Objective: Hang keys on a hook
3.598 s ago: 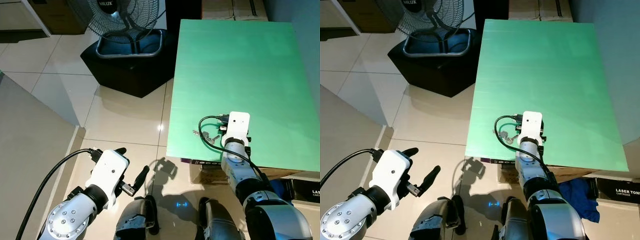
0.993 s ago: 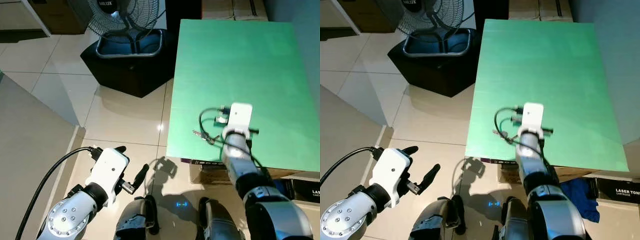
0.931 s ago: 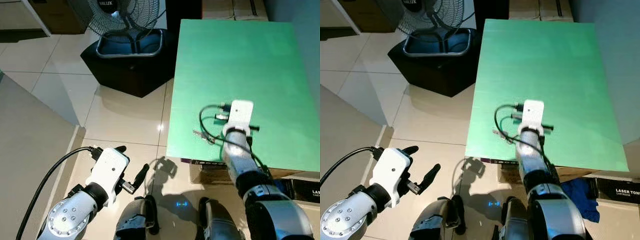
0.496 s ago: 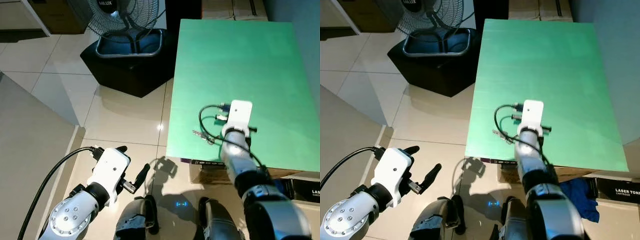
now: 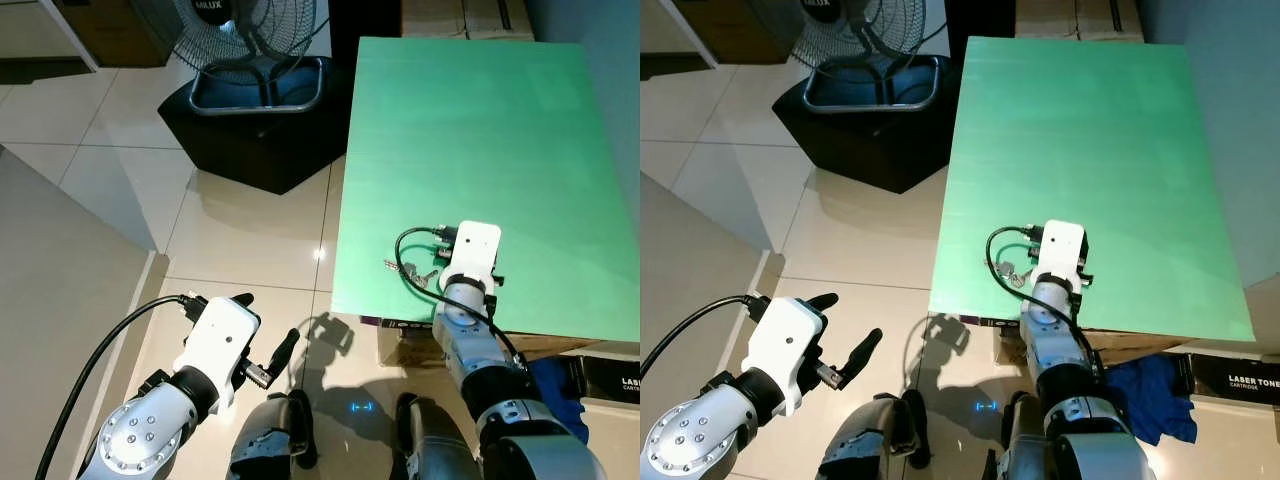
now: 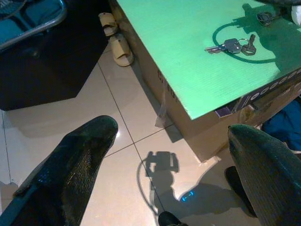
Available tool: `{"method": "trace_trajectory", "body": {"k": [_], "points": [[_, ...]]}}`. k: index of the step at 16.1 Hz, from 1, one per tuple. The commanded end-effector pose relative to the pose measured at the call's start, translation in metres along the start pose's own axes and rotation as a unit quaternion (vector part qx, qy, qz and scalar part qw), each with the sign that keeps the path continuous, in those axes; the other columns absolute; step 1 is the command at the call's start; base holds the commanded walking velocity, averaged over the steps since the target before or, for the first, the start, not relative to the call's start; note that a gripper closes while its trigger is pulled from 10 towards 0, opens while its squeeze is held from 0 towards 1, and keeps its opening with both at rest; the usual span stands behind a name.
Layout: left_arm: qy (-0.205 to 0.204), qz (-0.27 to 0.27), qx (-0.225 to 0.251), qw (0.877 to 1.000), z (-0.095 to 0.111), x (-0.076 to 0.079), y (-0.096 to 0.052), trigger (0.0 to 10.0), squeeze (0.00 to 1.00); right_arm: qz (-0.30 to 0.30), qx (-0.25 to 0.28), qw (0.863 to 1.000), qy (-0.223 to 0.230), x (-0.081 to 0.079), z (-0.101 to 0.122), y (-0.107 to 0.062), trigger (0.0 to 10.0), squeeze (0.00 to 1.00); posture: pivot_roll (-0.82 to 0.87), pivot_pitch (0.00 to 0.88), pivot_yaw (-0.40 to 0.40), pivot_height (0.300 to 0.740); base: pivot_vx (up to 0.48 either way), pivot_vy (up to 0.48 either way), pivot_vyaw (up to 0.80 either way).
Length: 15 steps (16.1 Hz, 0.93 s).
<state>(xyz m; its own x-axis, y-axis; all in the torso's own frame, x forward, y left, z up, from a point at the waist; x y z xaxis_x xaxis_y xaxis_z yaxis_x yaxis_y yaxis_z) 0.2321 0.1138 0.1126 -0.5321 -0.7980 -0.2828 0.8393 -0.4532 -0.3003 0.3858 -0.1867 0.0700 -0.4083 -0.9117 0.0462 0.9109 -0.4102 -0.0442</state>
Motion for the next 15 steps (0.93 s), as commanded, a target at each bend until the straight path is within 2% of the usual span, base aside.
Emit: {"method": "trace_trajectory", "body": {"k": [1,2,3,4,7,11,12,13,15], "points": [[-0.001,-0.002,-0.012,1.0,-0.006,0.002,-0.003,10.0,0.0,-0.005,-0.022,1.0,0.0,0.001,-0.012,-0.006,10.0,1.0,0.04,0.316,0.114,0.713,0.0,0.0,0.0],[0.0,-0.002,-0.012,1.0,-0.006,0.002,-0.003,10.0,0.0,-0.003,-0.037,0.999,-0.003,0.0,-0.018,-0.007,10.0,1.0,0.04,0.319,0.116,0.713,0.0,0.0,0.0],[0.0,-0.003,-0.013,1.0,-0.006,0.002,-0.003,10.0,0.0,-0.003,-0.048,0.999,-0.007,0.001,-0.023,-0.007,10.0,0.85,0.04,0.319,0.116,0.713,0.0,0.0,0.0],[0.0,-0.002,-0.013,1.0,-0.006,0.003,-0.003,10.0,0.0,-0.005,-0.056,0.998,-0.011,0.003,-0.026,-0.008,10.0,0.0,0.04,0.32,0.117,0.713,0.0,0.0,0.0],[0.0,-0.002,-0.014,1.0,-0.006,0.002,-0.004,10.0,0.0,-0.006,-0.081,0.996,-0.024,0.007,-0.04,-0.01,10.0,0.0,0.05,0.322,0.119,0.713,0.0,0.0,0.0],[0.001,-0.002,-0.015,1.0,-0.006,0.002,-0.005,10.0,0.0,-0.003,-0.083,0.996,-0.039,0.01,-0.04,-0.005,10.0,0.0,0.05,0.324,0.121,0.713,0.0,0.0,0.0],[0.001,-0.002,-0.015,1.0,-0.006,0.002,-0.006,10.0,0.0,0.001,-0.081,0.996,-0.038,0.009,-0.039,-0.005,8.9,0.0,0.05,0.323,0.121,0.713,0.0,0.0,0.0],[0.001,-0.002,-0.015,1.0,-0.006,0.002,-0.006,10.0,0.0,0.006,-0.076,0.996,-0.035,0.007,-0.038,-0.005,0.0,0.0,0.05,0.321,0.119,0.713,0.0,0.0,0.0],[0.001,-0.001,-0.015,1.0,-0.007,0.002,-0.006,10.0,0.0,0.011,-0.074,0.997,-0.033,0.005,-0.038,-0.005,0.0,0.0,0.05,0.316,0.117,0.713,0.0,0.0,0.0]]}}
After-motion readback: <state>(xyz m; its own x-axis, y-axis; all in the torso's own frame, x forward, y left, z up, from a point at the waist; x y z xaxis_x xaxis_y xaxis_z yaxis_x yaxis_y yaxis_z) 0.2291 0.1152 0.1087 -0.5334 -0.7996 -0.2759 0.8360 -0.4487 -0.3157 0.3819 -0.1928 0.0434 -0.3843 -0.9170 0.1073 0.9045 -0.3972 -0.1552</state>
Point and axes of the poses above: a point about 5 cm out from each wrist's last joint towards the gripper, its own y axis pointing out of the wrist towards the gripper, its own z axis along the axis of the wrist's last joint, x = y × z, the point moved 6 cm from there along y, pointing out of the wrist towards the gripper, and after that the axes turned 6 degrees about y, right-handed, at the moved point
